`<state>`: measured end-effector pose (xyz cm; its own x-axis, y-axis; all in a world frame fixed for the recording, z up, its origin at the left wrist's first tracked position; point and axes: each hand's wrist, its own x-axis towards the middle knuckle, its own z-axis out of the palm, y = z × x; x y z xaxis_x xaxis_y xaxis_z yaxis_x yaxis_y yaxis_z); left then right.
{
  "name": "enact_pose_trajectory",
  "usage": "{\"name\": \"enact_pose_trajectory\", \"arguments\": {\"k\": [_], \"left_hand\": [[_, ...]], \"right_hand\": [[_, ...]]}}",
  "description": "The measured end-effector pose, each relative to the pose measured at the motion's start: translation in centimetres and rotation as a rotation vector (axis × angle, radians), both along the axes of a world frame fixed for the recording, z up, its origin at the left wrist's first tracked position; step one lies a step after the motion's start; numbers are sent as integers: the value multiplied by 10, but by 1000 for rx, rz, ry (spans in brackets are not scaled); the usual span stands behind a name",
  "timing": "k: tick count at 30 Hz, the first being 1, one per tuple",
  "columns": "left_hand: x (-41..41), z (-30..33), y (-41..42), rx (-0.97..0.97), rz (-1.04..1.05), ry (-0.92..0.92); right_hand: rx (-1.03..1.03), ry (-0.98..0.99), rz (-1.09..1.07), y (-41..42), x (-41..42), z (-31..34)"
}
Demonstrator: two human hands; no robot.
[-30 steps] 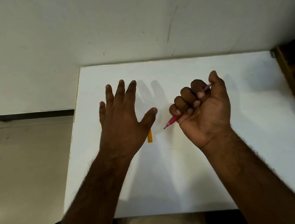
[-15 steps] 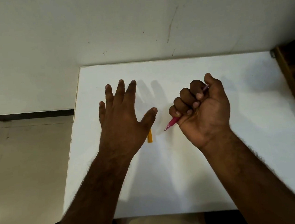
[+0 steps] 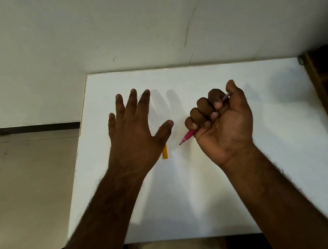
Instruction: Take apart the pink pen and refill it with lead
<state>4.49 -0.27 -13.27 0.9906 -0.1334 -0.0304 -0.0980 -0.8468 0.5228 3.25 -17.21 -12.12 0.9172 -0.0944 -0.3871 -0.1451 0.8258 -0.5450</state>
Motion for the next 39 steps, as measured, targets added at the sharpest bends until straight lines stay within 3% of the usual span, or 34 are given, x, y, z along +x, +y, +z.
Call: {"name": "enact_pose_trajectory", "arguments": {"k": [39], "left_hand": [[-1,-2,0,-10,1,6]], "right_hand": [[5,-6,-13,0,0,-2]]}}
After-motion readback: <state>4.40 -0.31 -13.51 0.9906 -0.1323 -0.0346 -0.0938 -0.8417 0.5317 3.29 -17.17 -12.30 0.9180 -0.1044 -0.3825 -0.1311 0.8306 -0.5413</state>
